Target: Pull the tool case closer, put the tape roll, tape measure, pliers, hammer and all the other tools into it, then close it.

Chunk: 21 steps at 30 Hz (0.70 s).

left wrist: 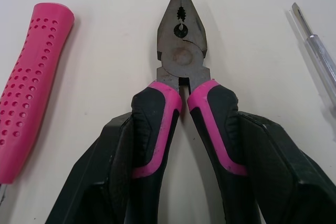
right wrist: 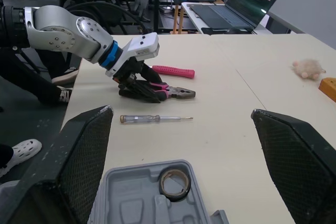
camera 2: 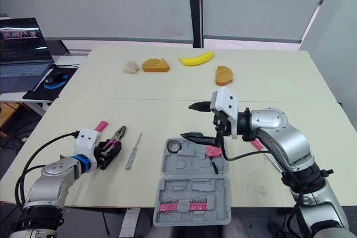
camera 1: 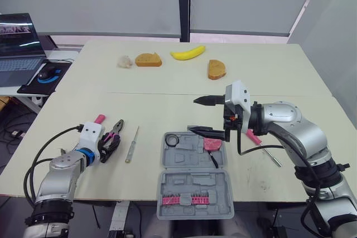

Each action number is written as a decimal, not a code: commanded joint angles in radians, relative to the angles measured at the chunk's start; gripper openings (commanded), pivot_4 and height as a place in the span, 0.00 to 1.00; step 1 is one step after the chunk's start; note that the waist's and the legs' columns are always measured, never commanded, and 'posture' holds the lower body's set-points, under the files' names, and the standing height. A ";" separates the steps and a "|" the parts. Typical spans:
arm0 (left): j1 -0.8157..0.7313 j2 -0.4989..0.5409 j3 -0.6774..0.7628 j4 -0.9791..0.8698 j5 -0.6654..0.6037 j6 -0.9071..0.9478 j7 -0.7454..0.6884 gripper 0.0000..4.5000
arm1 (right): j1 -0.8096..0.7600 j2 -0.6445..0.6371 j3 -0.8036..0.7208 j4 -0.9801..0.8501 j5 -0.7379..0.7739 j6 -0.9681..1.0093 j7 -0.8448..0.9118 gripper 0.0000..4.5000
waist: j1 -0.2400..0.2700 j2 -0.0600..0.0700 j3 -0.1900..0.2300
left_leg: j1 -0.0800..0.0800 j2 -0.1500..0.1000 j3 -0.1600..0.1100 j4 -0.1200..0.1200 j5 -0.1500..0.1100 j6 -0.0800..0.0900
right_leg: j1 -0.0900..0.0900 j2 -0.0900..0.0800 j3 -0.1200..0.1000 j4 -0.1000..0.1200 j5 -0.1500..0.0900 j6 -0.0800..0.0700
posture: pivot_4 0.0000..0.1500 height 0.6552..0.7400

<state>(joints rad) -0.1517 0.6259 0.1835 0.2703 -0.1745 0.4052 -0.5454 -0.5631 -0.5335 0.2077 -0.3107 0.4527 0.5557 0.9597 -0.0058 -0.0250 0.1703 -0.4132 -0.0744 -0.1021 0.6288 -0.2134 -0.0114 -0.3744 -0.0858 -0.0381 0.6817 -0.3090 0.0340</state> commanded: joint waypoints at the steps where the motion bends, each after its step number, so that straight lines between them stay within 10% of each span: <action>1: 0.009 0.039 0.015 -0.014 0.006 0.001 -0.022 0.58 | -0.004 -0.010 -0.024 -0.031 0.007 -0.003 -0.001 1.00 | -0.001 0.000 0.000 | 0.000 0.000 0.000 0.000 0.000 0.000 | 0.000 0.000 0.000 0.000 0.000 0.000 | 1.00 1.00; 13: -0.088 0.434 -0.063 -0.451 -0.135 0.199 -0.464 0.58 | 0.067 -0.193 -0.014 -0.034 -0.068 -0.066 0.095 1.00 | 0.006 -0.002 0.004 | -0.004 -0.001 0.000 0.000 0.000 0.000 | -0.005 -0.002 0.000 -0.002 0.000 0.000 | 1.00 1.00; 21: -0.375 0.341 -0.411 -0.609 -0.079 0.275 -0.561 0.58 | 0.085 -0.237 0.044 -0.109 -0.113 -0.012 0.096 1.00 | -0.011 -0.001 0.004 | -0.004 0.000 0.002 0.000 0.000 0.000 | -0.003 0.001 0.001 0.000 0.000 0.000 | 1.00 1.00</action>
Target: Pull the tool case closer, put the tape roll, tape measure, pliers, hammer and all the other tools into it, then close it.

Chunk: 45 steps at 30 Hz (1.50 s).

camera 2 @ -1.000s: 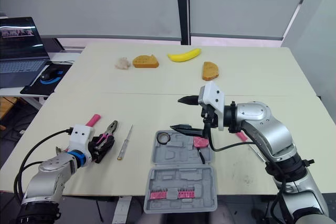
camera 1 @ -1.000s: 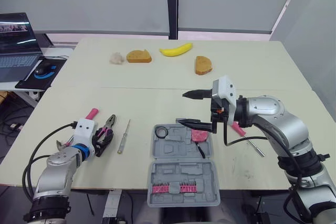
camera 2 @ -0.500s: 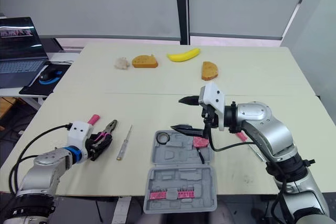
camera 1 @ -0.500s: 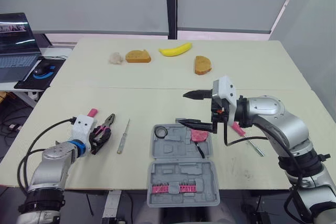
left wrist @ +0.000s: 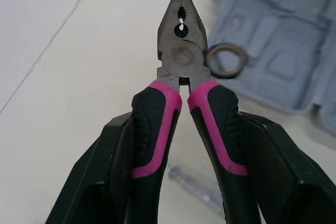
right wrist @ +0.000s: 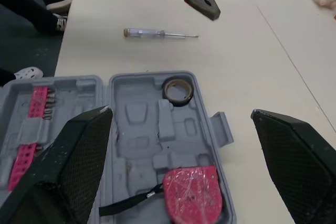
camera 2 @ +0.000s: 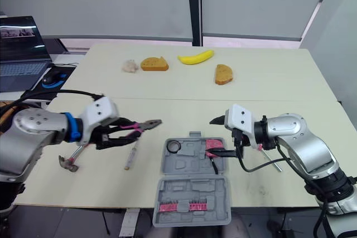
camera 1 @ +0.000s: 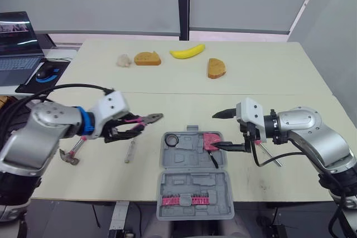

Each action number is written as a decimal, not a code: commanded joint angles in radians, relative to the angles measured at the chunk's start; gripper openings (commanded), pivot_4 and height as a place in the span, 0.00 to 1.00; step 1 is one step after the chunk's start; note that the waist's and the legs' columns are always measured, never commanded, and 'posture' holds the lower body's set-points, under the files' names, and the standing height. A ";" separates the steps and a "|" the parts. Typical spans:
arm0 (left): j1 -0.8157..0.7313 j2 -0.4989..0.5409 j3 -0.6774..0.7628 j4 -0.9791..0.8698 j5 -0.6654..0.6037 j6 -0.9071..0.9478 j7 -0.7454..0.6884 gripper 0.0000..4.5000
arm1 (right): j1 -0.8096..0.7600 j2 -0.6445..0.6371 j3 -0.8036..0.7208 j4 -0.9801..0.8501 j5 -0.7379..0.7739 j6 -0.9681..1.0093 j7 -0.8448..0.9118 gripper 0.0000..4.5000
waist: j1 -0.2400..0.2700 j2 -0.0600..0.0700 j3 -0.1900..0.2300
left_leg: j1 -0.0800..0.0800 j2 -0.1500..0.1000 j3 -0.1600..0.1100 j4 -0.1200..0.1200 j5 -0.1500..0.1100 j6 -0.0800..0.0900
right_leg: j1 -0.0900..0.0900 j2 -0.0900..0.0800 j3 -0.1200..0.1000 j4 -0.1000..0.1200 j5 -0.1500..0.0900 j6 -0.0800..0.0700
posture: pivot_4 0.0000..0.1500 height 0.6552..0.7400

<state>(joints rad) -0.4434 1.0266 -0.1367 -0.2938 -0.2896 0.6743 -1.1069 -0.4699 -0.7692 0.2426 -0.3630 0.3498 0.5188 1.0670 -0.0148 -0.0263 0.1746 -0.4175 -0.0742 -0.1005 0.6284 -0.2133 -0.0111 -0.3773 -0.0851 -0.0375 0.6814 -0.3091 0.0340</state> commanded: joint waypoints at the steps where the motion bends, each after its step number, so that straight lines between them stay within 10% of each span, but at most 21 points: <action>1: -0.118 -0.099 -0.132 -0.045 0.051 0.007 0.007 0.58 | -0.009 0.000 0.018 -0.068 -0.016 0.040 -0.018 1.00 | -0.002 0.000 0.000 | 0.000 0.000 0.000 0.000 0.000 0.000 | 0.000 0.000 0.000 0.000 0.000 0.000 | 1.00 1.00; 11: -0.218 -0.329 -0.303 -0.034 0.128 -0.010 0.053 0.58 | -0.044 0.043 0.072 -0.115 -0.070 0.143 -0.093 1.00 | -0.017 -0.001 0.000 | 0.001 0.000 -0.001 0.001 0.000 0.000 | 0.002 0.001 -0.001 0.001 0.000 0.001 | 1.00 1.00; 23: -0.237 -0.373 -0.320 -0.019 0.159 -0.059 0.033 0.58 | -0.061 0.028 0.140 -0.075 -0.145 0.115 -0.077 1.00 | -0.015 -0.001 0.000 | 0.001 0.000 -0.001 0.002 0.000 0.000 | 0.003 0.001 -0.001 0.000 0.000 0.001 | 1.00 1.00; 35: -0.215 -0.366 -0.322 -0.034 0.169 -0.082 0.012 0.58 | -0.080 0.057 0.135 -0.043 -0.168 0.068 -0.051 0.31 | -0.014 -0.001 0.000 | 0.001 -0.001 -0.001 0.003 0.000 0.000 | 0.003 0.001 -0.001 0.000 0.000 0.001 | 1.00 1.00; 42: -0.161 -0.356 -0.268 -0.035 0.142 -0.137 0.000 0.58 | -0.088 0.060 0.132 -0.038 -0.173 0.066 -0.030 0.28 | -0.015 -0.001 0.000 | 0.001 -0.001 -0.001 0.003 0.000 0.000 | 0.003 0.001 -0.001 0.000 0.000 0.001 | 1.00 1.00; 45: -0.106 -0.347 -0.195 -0.027 0.098 -0.197 -0.012 0.80 | -0.092 0.056 0.143 -0.039 -0.183 0.065 -0.020 0.28 | -0.016 0.000 0.000 | 0.001 0.000 -0.002 0.003 0.000 0.000 | 0.003 0.001 -0.001 0.000 0.000 0.001 | 1.00 1.00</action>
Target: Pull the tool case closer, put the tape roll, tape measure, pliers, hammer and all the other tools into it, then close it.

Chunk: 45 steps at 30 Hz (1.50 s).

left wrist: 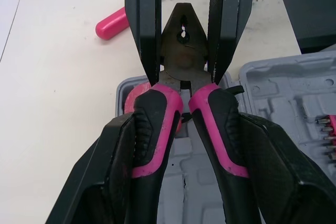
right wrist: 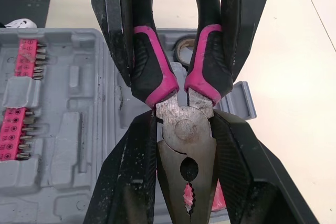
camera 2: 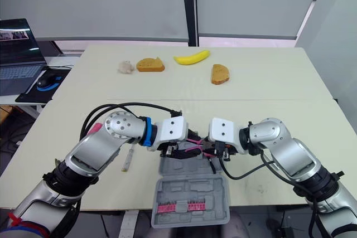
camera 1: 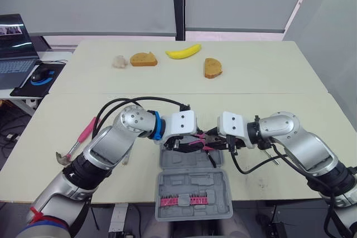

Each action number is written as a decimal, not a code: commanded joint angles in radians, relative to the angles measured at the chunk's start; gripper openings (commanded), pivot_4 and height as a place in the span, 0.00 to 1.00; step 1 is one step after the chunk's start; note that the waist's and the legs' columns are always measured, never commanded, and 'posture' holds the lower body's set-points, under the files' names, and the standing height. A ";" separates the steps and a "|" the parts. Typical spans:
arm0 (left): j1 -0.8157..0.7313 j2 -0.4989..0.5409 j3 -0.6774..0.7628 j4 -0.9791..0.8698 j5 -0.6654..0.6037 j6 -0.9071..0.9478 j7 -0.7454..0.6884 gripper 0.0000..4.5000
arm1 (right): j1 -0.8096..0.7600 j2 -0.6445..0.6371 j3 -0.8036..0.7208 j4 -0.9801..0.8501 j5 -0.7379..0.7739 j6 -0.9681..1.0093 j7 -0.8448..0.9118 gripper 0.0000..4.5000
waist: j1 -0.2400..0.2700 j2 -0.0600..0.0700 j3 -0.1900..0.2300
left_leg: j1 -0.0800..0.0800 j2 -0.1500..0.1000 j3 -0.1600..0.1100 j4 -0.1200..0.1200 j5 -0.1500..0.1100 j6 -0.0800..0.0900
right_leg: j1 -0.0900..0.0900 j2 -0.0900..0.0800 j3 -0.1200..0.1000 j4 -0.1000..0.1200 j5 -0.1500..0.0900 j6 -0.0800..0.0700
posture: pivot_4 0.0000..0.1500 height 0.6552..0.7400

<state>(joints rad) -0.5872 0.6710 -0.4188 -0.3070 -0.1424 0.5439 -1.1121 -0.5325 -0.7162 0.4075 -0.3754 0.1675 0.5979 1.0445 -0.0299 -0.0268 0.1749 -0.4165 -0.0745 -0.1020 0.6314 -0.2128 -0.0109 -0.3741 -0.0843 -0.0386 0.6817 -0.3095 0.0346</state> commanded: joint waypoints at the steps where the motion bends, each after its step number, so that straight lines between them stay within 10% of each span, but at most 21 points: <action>1: 0.065 0.015 0.122 -0.010 -0.071 -0.102 -0.014 0.87 | -0.031 0.001 -0.015 -0.027 -0.007 -0.015 0.005 0.28 | -0.002 0.000 0.000 | 0.000 0.000 0.000 0.000 0.000 0.000 | 0.000 0.000 0.000 0.000 0.000 0.000 | 1.00 1.00; 3: 0.137 0.053 0.204 0.004 -0.114 -0.166 -0.047 1.00 | -0.036 -0.008 0.013 -0.027 -0.029 -0.014 0.016 0.28 | -0.004 0.000 0.000 | 0.000 0.000 0.000 0.000 0.000 0.000 | 0.000 0.000 0.000 0.000 0.000 0.000 | 1.00 1.00; 18: 0.486 0.225 0.499 0.221 -0.242 -0.559 -0.316 1.00 | -0.112 0.030 0.322 0.005 -0.309 0.149 0.038 0.28 | -0.002 0.001 0.000 | 0.001 0.000 0.000 -0.001 0.000 -0.001 | -0.002 -0.001 0.001 0.000 0.000 0.000 | 1.00 1.00; 45: 0.504 0.250 0.513 0.183 -0.272 -0.542 -0.294 1.00 | -0.186 0.169 0.320 0.097 -0.321 0.224 -0.003 0.28 | 0.000 0.001 0.000 | 0.001 0.000 -0.001 -0.001 0.000 -0.001 | -0.003 0.000 0.001 0.002 0.000 0.000 | 1.00 1.00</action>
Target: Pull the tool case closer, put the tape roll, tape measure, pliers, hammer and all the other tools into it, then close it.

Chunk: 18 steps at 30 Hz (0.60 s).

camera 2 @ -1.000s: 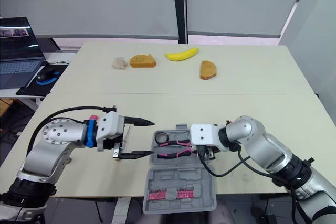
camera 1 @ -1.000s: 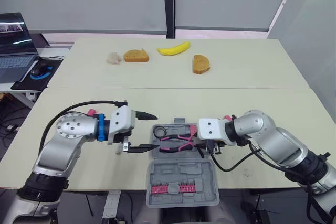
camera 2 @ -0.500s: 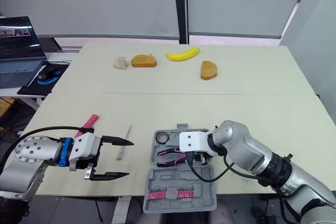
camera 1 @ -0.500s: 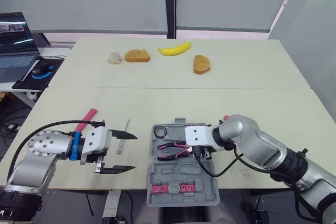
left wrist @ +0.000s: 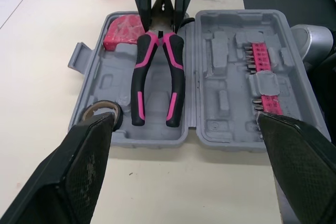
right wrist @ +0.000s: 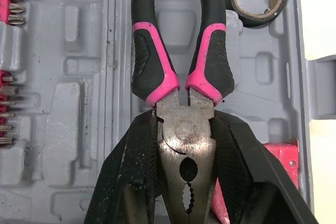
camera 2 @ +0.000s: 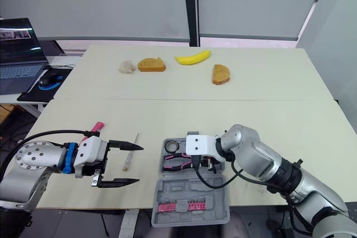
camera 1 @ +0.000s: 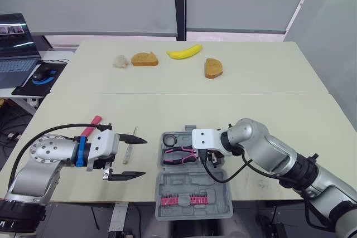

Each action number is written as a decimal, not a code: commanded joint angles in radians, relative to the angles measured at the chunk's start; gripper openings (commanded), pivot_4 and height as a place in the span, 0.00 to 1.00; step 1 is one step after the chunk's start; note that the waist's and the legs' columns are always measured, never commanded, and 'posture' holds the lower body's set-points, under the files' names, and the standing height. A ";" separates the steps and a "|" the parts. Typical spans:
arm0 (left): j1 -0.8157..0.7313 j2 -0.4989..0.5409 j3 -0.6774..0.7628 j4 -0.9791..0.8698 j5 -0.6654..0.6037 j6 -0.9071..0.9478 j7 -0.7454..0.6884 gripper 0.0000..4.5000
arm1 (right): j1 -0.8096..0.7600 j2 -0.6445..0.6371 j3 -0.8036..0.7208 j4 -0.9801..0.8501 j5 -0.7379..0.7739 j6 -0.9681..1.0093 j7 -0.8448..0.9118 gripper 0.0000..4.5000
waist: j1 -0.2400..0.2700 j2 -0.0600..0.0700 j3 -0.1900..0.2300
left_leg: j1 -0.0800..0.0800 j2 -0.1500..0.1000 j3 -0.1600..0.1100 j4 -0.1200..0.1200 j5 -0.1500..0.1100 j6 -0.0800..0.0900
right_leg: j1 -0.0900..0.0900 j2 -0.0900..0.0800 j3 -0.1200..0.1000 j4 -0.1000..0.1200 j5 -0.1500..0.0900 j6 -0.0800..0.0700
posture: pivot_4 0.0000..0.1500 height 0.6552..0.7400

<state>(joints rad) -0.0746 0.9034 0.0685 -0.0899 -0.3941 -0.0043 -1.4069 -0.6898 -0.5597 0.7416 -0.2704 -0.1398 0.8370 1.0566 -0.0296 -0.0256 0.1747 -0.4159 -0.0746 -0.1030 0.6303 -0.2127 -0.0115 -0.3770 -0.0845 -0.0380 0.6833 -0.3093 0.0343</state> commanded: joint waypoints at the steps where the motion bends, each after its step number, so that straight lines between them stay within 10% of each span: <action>1: -0.009 0.019 0.026 -0.035 -0.020 0.007 0.001 1.00 | -0.029 0.014 -0.012 -0.003 -0.015 -0.018 -0.017 0.28 | 0.000 0.000 0.000 | 0.000 0.000 0.000 0.000 0.000 0.000 | 0.000 0.000 0.000 0.000 0.000 0.000 | 1.00 1.00; 18: -0.003 0.028 0.025 -0.043 -0.013 0.013 -0.004 1.00 | -0.016 0.067 0.028 0.045 -0.039 -0.058 -0.016 0.28 | -0.002 0.000 0.000 | 0.000 0.000 0.000 0.000 0.000 0.000 | -0.002 0.000 0.001 0.002 0.000 0.000 | 1.00 1.00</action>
<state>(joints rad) -0.0764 0.9161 0.0685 -0.1160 -0.3940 0.0160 -1.4078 -0.6937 -0.4934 0.7835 -0.1880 -0.1814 0.7930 1.0321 -0.0316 -0.0256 0.1747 -0.4160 -0.0746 -0.1027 0.6303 -0.2126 -0.0116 -0.3791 -0.0841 -0.0371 0.6855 -0.3093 0.0342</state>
